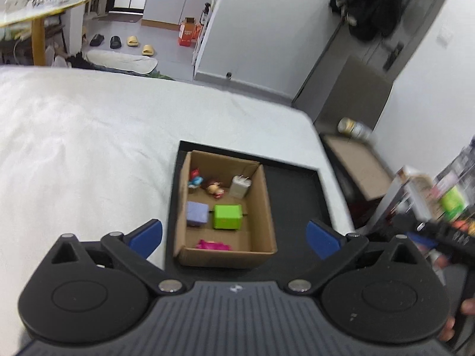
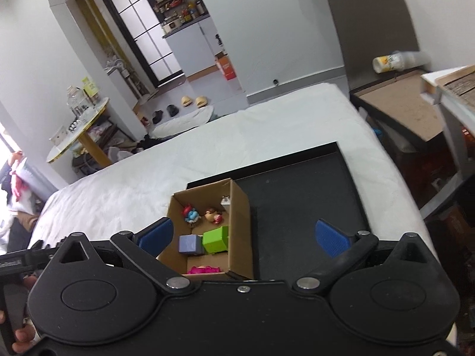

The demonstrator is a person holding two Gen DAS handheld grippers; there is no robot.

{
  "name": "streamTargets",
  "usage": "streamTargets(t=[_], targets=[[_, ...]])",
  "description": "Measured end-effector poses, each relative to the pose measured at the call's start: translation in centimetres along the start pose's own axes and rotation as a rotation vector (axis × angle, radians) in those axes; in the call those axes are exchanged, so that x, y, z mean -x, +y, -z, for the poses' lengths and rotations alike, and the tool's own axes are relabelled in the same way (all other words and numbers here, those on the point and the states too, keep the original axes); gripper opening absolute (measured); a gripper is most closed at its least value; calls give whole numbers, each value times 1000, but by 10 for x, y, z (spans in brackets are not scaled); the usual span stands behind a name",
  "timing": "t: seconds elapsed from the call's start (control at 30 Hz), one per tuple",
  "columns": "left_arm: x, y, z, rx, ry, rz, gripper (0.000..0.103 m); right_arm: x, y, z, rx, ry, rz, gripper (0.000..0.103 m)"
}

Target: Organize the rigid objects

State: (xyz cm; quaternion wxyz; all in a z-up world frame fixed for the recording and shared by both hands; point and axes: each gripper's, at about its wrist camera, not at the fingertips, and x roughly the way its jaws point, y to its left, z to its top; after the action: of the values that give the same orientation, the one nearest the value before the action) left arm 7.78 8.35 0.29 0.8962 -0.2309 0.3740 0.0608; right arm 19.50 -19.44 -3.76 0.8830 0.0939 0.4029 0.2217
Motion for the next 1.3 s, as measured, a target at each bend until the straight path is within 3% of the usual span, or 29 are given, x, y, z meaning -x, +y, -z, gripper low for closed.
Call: streamTargets(t=[0.23, 0.37, 0.5, 0.93, 1.3], targets=[[33, -4, 5, 5, -28, 10, 103, 25, 12, 7, -10, -14, -21, 103], [51, -7, 6, -28, -62, -37, 103, 36, 19, 9, 14, -21, -27, 103], [62, -7, 12, -42, -81, -17, 103, 44, 22, 13, 25, -24, -19, 103], [73, -14, 32, -105, -76, -32, 103, 61, 26, 30, 71, -8, 8, 103], [78, -13, 40, -97, -69, -26, 103, 72, 26, 41, 78, -2, 23, 103]])
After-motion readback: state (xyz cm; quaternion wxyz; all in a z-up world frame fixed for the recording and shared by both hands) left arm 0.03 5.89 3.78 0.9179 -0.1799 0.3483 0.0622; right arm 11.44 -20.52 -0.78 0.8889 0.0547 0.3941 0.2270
